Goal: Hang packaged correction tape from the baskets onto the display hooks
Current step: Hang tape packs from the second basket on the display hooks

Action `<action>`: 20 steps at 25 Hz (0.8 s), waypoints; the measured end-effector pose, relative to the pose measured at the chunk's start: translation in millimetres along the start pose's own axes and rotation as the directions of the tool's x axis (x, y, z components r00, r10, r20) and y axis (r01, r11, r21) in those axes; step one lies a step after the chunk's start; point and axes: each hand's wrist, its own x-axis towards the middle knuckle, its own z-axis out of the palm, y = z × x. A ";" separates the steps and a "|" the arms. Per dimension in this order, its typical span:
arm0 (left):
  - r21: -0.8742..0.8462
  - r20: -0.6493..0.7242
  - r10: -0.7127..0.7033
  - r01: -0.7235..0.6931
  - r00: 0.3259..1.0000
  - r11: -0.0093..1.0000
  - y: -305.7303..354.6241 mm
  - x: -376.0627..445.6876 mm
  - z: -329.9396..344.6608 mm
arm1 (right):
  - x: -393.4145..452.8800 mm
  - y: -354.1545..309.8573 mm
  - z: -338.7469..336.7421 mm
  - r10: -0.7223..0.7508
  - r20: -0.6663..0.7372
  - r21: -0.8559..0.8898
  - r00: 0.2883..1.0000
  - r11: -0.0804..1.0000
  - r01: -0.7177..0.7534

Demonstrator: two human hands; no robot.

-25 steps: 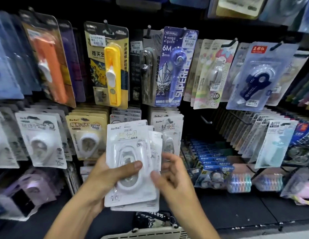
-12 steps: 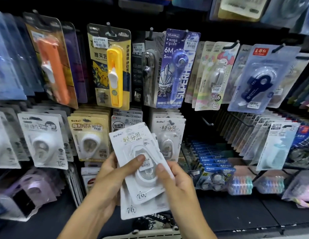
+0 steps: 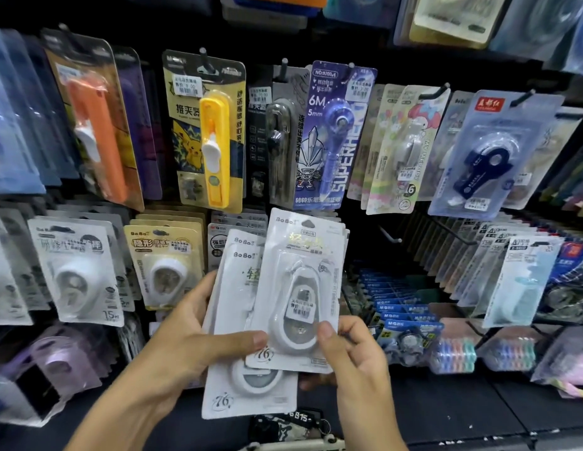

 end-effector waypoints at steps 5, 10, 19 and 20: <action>0.002 0.018 -0.090 0.090 0.996 0.996 -3.0 -0.5 1.0 | 10.0 1.8 -1.3 0.123 -0.195 0.106 0.973 0.989 -0.103; -0.003 -0.160 0.036 -0.037 0.986 0.999 9.4 -0.5 -17.3 | 15.9 3.7 -24.3 0.038 -0.272 -0.056 0.962 0.997 -0.055; -0.020 -0.169 0.070 -0.075 0.983 0.997 -2.9 4.2 -10.3 | 13.5 5.5 -24.5 -0.066 -0.357 -0.131 0.932 0.991 0.020; -0.019 -0.170 0.071 -0.076 0.983 0.997 -2.7 4.7 -10.6 | 18.9 6.1 -23.0 -0.038 -0.313 -0.143 0.949 0.990 -0.007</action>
